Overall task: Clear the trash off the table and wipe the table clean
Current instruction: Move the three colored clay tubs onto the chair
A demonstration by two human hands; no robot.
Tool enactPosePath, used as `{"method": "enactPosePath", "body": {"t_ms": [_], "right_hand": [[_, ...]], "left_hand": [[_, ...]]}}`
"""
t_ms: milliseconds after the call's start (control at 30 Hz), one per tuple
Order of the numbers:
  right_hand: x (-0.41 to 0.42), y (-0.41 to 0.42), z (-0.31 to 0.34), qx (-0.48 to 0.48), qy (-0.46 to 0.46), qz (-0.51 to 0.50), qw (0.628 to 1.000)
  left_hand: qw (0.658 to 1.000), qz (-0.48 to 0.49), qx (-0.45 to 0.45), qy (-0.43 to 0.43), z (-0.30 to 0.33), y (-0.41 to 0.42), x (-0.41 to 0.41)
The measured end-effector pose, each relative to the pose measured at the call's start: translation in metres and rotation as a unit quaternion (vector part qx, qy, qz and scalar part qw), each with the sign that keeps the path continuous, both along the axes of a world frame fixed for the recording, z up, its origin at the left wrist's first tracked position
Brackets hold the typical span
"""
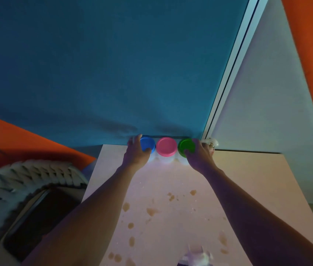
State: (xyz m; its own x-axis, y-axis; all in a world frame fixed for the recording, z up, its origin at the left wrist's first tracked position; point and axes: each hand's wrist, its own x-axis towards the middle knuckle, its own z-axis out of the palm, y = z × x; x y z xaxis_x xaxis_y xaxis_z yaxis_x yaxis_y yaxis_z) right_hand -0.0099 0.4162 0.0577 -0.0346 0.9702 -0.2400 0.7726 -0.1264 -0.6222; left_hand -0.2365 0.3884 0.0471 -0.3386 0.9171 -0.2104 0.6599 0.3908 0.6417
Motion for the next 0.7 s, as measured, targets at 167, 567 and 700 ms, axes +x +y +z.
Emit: {"method": "enactPosePath", "body": {"t_ms": [167, 567, 700], "right_hand": [[0.001, 0.011, -0.012, 0.007, 0.01, -0.015, 1.0], [-0.002, 0.009, -0.036, -0.024, 0.154, -0.12, 0.981], [0.002, 0.001, -0.032, -0.072, 0.262, -0.163, 0.948]], "left_hand": [[0.999, 0.029, -0.027, -0.025, -0.023, 0.008, -0.002], [0.995, 0.086, -0.002, -0.059, -0.03, -0.008, -0.008], [0.992, 0.111, 0.028, -0.057, -0.022, -0.038, -0.008]]}}
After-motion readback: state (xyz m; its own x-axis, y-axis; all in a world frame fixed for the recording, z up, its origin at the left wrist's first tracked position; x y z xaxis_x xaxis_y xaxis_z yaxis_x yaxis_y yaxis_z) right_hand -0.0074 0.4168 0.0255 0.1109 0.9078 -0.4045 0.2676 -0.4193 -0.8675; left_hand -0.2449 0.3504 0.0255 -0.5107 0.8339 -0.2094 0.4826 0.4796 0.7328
